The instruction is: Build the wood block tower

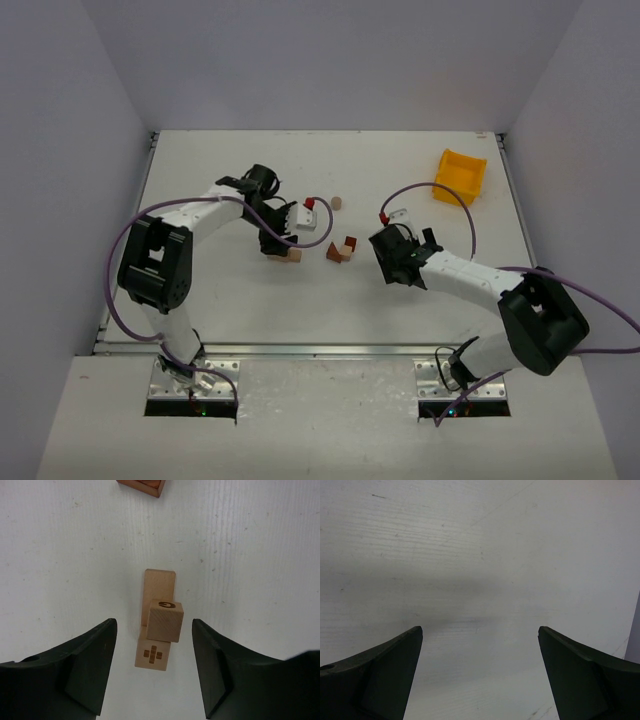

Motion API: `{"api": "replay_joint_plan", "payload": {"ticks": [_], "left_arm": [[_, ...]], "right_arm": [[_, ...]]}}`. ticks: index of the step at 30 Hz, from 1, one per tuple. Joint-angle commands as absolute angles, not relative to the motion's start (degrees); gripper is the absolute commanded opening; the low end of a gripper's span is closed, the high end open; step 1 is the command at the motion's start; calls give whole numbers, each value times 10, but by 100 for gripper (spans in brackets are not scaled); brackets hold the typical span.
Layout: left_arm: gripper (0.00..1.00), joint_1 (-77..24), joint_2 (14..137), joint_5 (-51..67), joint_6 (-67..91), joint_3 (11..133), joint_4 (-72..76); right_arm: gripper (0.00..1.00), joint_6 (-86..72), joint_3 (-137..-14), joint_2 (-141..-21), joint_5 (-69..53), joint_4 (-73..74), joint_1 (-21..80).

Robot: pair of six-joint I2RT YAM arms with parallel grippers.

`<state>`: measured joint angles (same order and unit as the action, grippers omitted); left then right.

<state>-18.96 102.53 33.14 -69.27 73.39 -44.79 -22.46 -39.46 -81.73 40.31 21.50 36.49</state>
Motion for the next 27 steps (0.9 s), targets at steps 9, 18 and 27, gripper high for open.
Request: {"api": "replay_joint_plan", "payload": {"ticks": [9,18,27], "left_arm": [[17,-190,933,419,-453,828,-293],[0,-226,980,182,-39,1024,-183],[0,-273,823,-8,232,692,-151]], "right_arm": [[99,-226,-399,-770,374,181,363],[99,-233,-359,-689,354,168,363],[99,-234,-340,-644,312,166,362]]}}
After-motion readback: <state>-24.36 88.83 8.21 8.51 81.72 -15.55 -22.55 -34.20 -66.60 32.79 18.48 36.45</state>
